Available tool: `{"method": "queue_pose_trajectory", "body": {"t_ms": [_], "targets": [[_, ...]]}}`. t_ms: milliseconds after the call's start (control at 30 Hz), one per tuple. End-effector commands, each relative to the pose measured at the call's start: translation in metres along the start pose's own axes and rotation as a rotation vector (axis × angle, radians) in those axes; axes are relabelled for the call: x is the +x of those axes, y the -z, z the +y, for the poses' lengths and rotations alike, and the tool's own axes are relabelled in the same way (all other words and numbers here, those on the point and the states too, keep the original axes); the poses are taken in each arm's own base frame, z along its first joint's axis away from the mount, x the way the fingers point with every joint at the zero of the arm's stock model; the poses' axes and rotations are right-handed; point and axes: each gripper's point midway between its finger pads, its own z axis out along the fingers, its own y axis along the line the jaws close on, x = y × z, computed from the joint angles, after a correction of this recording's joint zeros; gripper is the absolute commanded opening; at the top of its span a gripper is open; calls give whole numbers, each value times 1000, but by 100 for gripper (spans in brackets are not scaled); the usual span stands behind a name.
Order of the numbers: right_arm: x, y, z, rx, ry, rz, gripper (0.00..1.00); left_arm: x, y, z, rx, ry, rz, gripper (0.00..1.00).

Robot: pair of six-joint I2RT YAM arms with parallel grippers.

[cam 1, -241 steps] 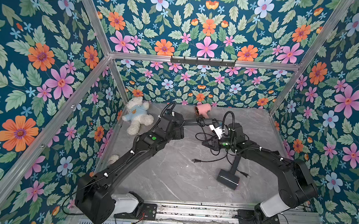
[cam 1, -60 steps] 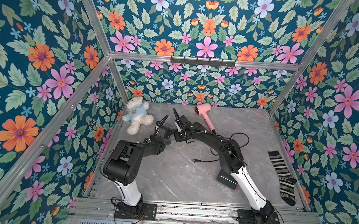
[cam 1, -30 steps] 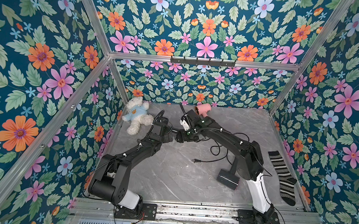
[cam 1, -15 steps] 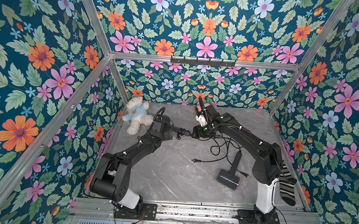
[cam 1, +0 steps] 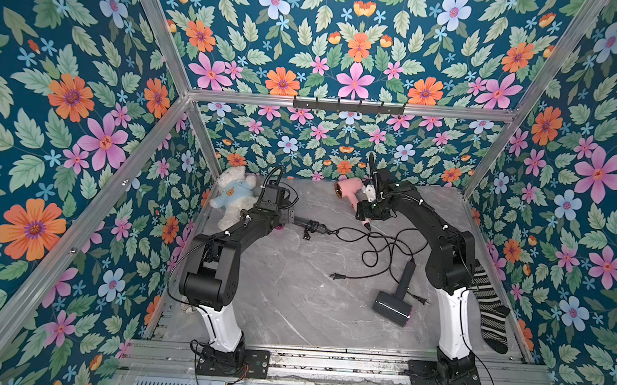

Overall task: Wrap the cord around the hair dryer
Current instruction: Pick up the hair dryer from the center of the board.

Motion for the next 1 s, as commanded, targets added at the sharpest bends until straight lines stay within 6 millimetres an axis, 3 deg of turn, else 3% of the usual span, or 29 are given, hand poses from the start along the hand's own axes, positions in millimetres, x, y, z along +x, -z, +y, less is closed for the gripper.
{"method": "queue_pose_trajectory", "body": {"t_ms": [0, 267, 533, 700, 967], "targets": [[4, -11, -13, 62, 63, 64, 70, 6, 7, -1, 19, 5, 9, 99], [-11, -47, -24, 62, 62, 99, 66, 32, 58, 3, 102, 78, -23, 99], [-1, -80, -31, 51, 47, 134, 61, 36, 103, 3, 161, 107, -68, 99], [3, -95, -32, 44, 31, 143, 59, 31, 119, 4, 178, 120, -94, 99], [0, -99, -37, 74, 36, 122, 37, 29, 129, 8, 171, 122, -104, 99]]}}
